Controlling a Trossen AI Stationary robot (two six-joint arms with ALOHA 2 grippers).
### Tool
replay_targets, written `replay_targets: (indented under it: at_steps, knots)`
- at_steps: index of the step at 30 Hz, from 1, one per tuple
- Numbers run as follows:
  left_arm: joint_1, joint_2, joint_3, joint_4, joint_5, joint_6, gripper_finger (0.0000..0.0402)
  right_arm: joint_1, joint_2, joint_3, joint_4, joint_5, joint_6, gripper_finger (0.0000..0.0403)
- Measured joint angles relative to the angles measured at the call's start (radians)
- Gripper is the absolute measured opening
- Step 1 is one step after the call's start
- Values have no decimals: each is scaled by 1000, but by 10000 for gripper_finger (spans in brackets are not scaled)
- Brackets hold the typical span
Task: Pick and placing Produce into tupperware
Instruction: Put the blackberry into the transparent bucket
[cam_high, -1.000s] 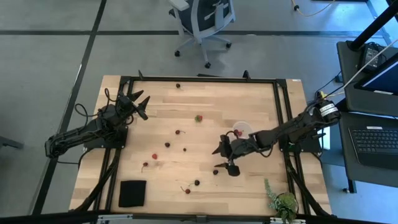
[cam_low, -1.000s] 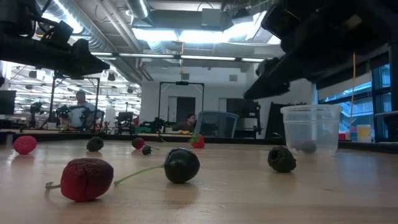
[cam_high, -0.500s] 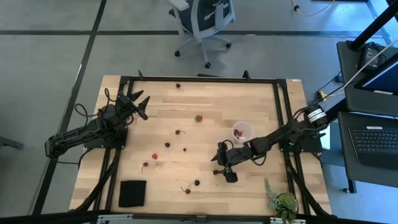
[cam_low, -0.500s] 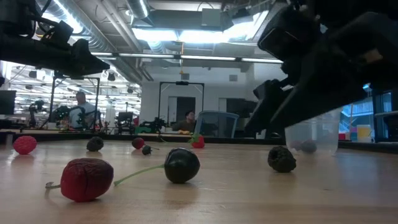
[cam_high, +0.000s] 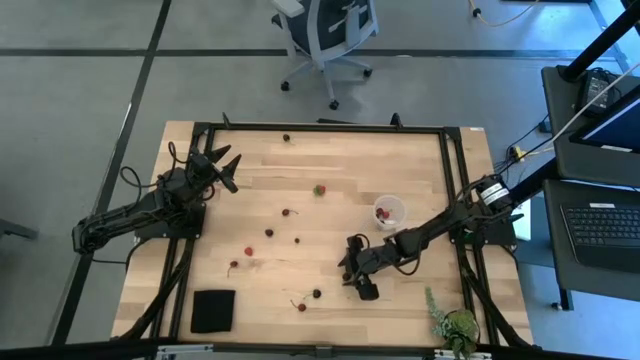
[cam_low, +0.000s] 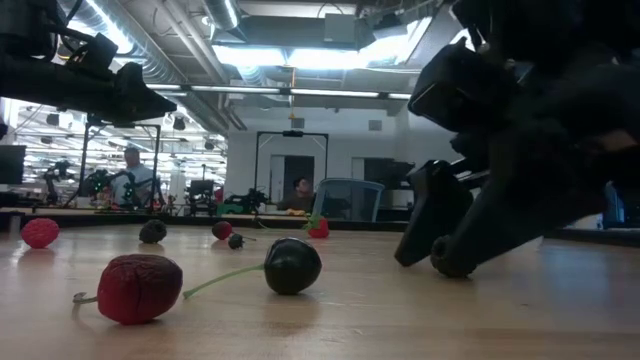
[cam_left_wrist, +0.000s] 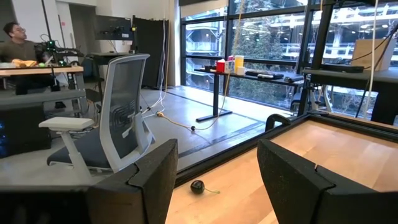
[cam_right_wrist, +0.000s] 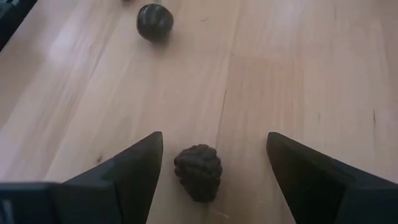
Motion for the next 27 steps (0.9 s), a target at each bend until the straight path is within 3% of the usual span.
replay_targets:
  at_steps: [9, 21, 27]
  knots:
    - [0, 0, 0, 0, 0, 0, 214, 4, -2, 3, -65, 6, 1, 234]
    - [0, 0, 0, 0, 0, -1, 214, 20, -1, 0, -78, 14, 26, 197]
    - [0, 0, 0, 0, 0, -1, 214, 20, 0, -2, -80, 23, 27, 154]
